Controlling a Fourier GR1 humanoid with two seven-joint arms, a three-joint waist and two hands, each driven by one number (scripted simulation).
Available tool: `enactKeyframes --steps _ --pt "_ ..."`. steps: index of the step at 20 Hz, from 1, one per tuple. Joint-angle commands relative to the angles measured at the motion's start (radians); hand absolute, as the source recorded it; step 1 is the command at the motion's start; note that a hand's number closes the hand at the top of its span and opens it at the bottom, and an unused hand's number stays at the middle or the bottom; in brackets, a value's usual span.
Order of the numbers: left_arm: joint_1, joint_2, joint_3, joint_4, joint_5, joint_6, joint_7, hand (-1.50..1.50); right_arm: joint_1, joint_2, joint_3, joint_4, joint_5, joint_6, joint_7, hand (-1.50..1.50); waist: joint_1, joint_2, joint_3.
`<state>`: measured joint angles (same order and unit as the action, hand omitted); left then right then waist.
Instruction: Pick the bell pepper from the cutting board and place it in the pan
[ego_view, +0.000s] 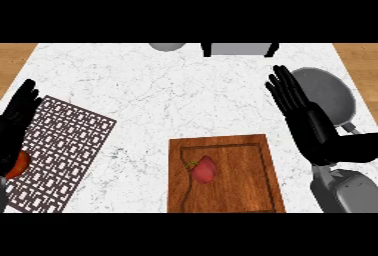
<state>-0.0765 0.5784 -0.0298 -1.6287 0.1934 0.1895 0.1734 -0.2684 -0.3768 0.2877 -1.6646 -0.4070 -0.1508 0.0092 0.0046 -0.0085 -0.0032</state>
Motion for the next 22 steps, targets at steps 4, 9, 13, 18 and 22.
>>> enactKeyframes --steps 4,9,13,18,22 --pt "-0.034 -0.155 -0.13 0.001 0.085 -0.066 0.014 0.0 -0.23 -0.072 0.321 -0.102 0.282 0.229 -0.084 1.5 0.056 0.007 -0.009" --pt "-0.003 -0.267 -0.222 0.009 0.162 -0.111 0.044 0.0 -0.458 -0.164 0.41 -0.164 0.645 0.242 -0.222 -1.5 0.06 -0.007 -0.009" --pt "-0.006 -0.306 -0.226 0.055 0.187 -0.136 0.009 0.0 -0.432 -0.019 0.554 -0.039 0.812 0.126 -0.446 -1.5 0.048 0.023 0.003" --pt "-0.001 -0.339 -0.25 0.064 0.162 -0.099 0.025 0.0 -0.523 -0.062 0.738 0.021 1.097 0.199 -0.304 -1.5 0.011 -0.001 0.0" --pt "0.008 -0.336 -0.228 0.069 0.171 -0.098 0.013 0.0 -0.614 -0.103 0.836 0.009 1.31 0.333 -0.113 -1.5 -0.01 -0.02 -0.003"
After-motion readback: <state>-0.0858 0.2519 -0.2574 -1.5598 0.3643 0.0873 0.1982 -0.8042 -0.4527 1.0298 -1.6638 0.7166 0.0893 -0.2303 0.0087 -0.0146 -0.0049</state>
